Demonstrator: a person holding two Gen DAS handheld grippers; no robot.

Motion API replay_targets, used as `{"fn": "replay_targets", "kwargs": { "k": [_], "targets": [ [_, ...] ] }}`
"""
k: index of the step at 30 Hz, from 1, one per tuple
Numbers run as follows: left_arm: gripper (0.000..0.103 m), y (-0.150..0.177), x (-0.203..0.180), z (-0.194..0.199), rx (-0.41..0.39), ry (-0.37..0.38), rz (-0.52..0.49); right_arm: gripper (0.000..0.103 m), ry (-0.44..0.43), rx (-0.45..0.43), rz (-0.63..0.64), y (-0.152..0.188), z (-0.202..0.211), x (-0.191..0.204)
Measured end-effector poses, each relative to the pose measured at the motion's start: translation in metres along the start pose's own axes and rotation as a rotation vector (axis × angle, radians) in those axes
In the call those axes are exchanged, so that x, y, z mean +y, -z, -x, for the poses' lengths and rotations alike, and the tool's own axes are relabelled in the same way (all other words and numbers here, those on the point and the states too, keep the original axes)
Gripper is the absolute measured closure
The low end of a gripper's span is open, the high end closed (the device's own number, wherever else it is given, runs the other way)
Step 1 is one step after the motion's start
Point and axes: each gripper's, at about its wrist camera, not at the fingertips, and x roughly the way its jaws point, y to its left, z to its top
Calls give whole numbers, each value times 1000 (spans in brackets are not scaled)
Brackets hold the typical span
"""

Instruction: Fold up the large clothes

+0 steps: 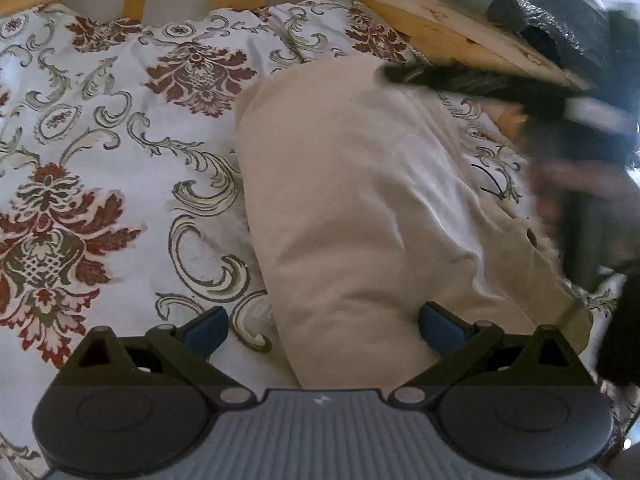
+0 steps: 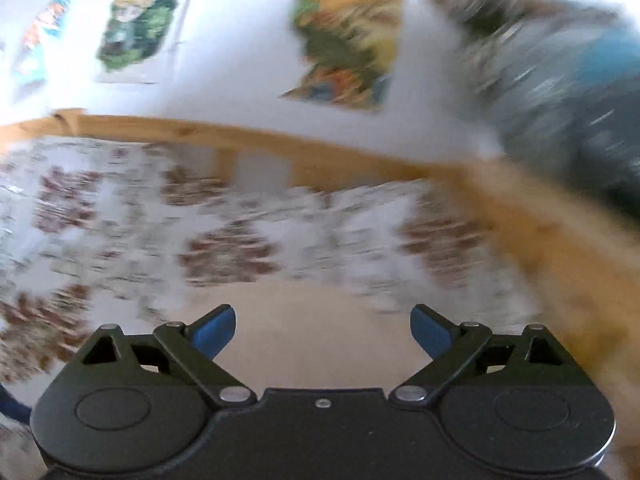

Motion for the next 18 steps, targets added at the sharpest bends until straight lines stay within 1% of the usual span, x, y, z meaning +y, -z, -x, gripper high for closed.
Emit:
{"fn": "replay_targets", "kwargs": {
  "k": [1,3,4,6,8,9,11,12,13,14,15,16,17,18],
  "targets": [
    [0,0,4,-1,1,17,9,13,10,44,33,5,-20,2],
    [0,1,9,-5,8,48,37,13,8,90,75,19,-45,4],
    [0,1,11,-7,10,55,47,13,7,112,72,27,-55,4],
    [0,2,14,-9,9,75,55,10,5,115,7,43,-67,-1],
    [0,2,14,-12,9,80,53,9,33,119,-41,55,-75,-1],
    [0,2,14,-12,8,82,53,9,53,111,-38,57,-73,3],
    [0,3,15,-13,7,92,52,10,75,105,-33,55,-69,7],
    [0,3,15,-13,8,95,53,11,75,109,-60,51,-64,5],
    [0,4,16,-12,7,94,59,14,67,104,-104,46,-53,0],
    [0,4,15,-12,6,90,66,14,68,95,-130,41,-42,-5],
    [0,5,15,-11,0,83,75,14,93,89,-144,35,-28,-8],
    [0,6,15,-10,-5,79,81,13,154,88,-154,30,-11,-9],
    [0,8,16,-10,-12,77,88,12,232,88,-170,27,9,-9],
    [0,9,16,-10,-17,77,98,10,293,84,-189,26,27,-9]
  ]
}}
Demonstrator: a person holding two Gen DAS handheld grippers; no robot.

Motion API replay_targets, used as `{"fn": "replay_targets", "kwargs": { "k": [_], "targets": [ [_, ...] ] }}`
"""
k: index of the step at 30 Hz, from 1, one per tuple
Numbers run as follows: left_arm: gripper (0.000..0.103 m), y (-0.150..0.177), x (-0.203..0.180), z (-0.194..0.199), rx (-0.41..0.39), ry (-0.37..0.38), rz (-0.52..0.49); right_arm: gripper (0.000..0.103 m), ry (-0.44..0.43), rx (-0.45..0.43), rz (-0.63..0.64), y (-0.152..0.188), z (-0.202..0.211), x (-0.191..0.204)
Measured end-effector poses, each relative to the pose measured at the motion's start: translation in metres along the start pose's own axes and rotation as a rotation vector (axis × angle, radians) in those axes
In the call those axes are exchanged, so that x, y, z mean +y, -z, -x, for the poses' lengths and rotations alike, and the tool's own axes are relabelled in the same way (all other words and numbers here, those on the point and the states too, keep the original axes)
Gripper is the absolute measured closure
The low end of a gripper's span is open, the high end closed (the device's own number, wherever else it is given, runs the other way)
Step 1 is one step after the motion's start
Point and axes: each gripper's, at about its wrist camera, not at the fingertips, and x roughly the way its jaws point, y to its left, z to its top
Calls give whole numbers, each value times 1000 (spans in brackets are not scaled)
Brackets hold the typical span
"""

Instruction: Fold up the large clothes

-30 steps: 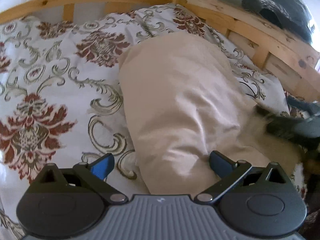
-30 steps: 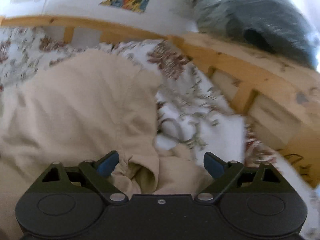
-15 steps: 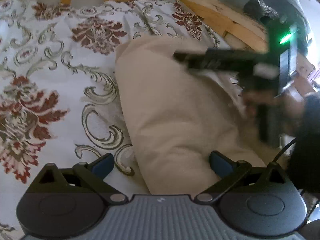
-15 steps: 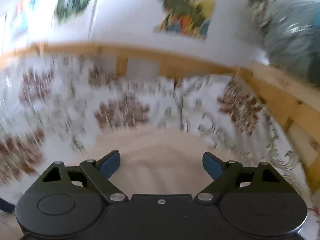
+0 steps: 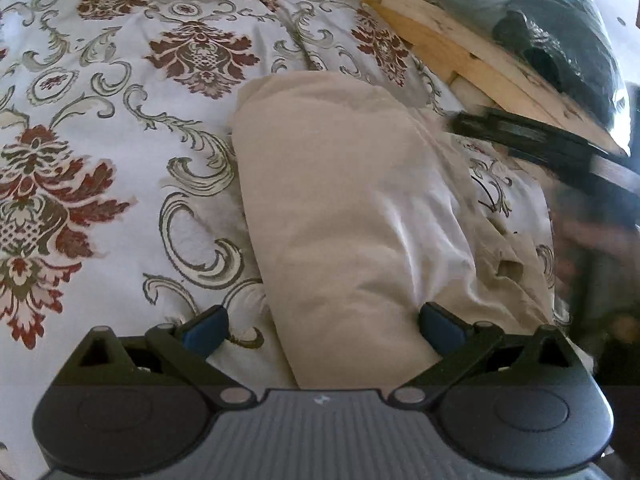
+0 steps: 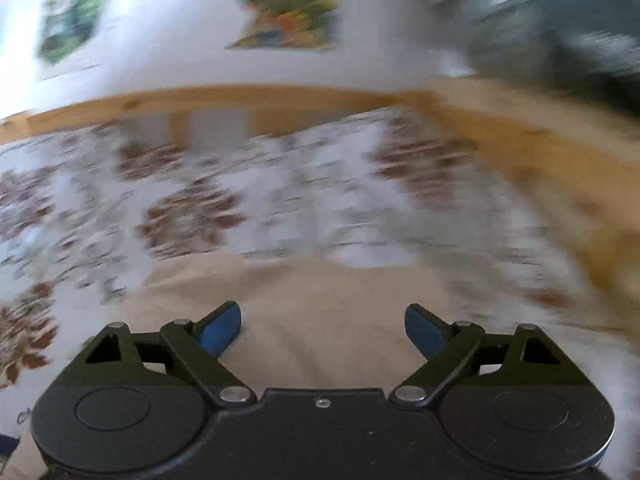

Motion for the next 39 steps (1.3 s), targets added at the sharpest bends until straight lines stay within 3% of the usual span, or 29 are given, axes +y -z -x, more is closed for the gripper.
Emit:
{"fn": "replay_targets", "kwargs": {
  "k": [2,5,11,12,15,39],
  "targets": [
    [0,3,1,0,-7,0,30,9,68,-1,-63,8,35,-14],
    [0,2,-2,1,-6,-21,21,6,67,58,-112,32,60,-27],
    [0,2,-7,2,-6,-49,-5,3,80,248,-15,87,30,-29],
    [0,3,-7,2,-11,-50,-3,1,61,264,-63,91,23,-33],
    [0,2,-7,2,-6,-49,-4,1,36,265,-229,95,16,-49],
    [0,5,-7,5,-13,-60,0,1,33,253,-220,94,15,-49]
  ]
}}
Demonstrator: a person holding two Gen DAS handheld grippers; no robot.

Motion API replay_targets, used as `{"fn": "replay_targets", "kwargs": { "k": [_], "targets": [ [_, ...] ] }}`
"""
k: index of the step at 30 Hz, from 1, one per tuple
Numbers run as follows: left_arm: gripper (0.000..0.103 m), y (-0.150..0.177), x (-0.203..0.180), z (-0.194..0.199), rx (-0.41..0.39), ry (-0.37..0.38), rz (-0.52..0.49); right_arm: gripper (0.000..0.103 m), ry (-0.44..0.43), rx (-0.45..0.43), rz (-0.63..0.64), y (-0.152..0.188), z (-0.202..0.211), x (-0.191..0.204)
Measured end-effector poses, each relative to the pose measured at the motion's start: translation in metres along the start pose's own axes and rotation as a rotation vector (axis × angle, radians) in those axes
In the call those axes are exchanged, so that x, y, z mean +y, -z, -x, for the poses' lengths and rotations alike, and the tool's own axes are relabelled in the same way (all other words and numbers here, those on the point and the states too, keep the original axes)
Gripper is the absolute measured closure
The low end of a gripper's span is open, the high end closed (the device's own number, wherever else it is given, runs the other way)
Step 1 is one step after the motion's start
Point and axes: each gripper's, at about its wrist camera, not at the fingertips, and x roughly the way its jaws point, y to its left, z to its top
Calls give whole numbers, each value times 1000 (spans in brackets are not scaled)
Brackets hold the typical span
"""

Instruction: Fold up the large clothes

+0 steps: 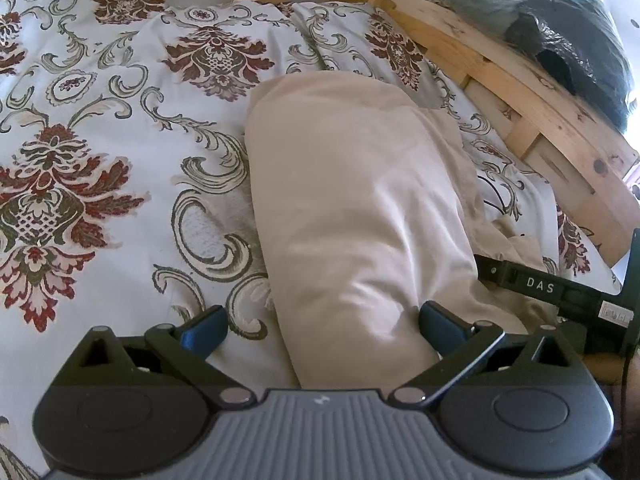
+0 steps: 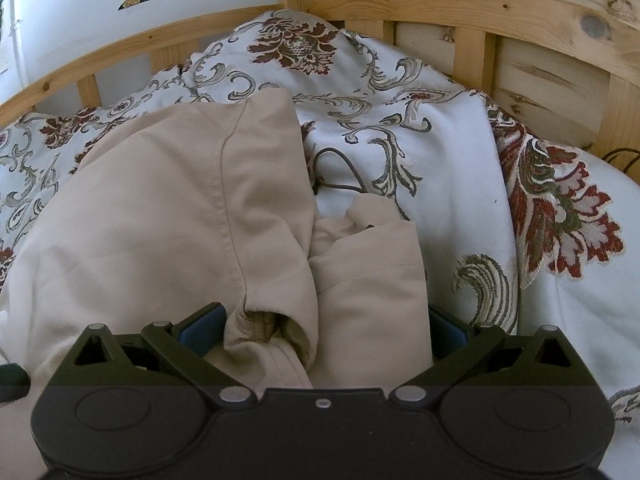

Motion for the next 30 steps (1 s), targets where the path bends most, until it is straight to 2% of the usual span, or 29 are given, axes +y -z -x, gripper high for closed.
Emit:
{"fn": "replay_targets", "kwargs": {
  "k": [30],
  "targets": [
    [0,-2,0,0,6,-8,-22,1,3,-11,-19,1,0,2]
  ]
}}
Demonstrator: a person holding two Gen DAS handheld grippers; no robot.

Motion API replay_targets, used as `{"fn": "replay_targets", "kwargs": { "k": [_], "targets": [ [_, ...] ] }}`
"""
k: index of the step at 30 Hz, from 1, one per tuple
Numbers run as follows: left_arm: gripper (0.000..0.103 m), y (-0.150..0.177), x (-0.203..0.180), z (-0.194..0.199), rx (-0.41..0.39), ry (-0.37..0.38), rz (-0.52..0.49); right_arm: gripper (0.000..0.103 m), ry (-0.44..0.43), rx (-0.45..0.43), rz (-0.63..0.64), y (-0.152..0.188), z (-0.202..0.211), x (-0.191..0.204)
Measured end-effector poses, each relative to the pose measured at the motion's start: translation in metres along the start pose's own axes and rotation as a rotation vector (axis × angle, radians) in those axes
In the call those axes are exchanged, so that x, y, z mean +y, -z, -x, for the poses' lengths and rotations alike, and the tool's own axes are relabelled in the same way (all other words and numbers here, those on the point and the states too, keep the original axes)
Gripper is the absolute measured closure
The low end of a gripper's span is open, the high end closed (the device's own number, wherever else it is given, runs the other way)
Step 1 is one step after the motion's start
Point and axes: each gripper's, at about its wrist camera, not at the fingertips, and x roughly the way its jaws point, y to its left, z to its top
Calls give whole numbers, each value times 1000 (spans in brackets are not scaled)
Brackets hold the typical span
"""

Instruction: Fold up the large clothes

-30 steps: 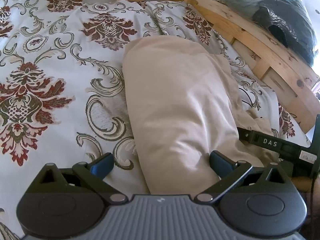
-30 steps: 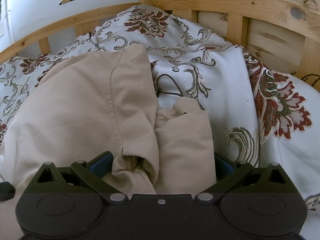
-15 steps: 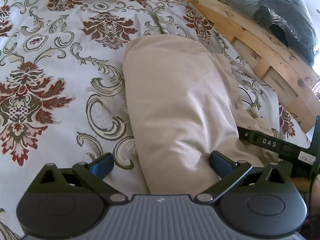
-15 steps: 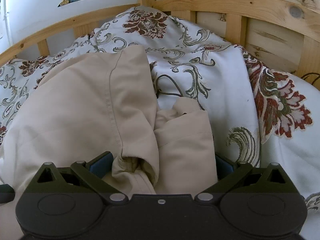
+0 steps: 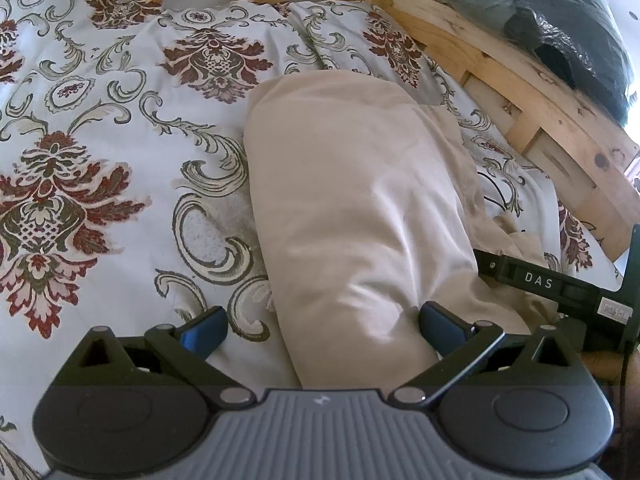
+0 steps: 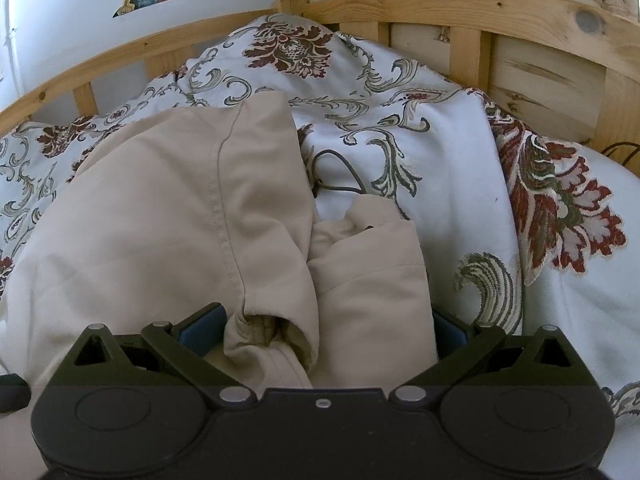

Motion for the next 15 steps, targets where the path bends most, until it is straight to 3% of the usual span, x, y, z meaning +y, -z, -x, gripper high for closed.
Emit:
{"fn": "replay_targets", "kwargs": {
  "k": [15],
  "targets": [
    [0,6,-1,3,-36,4,5,1,-13,10,-17,-2,0,-3]
  ]
}}
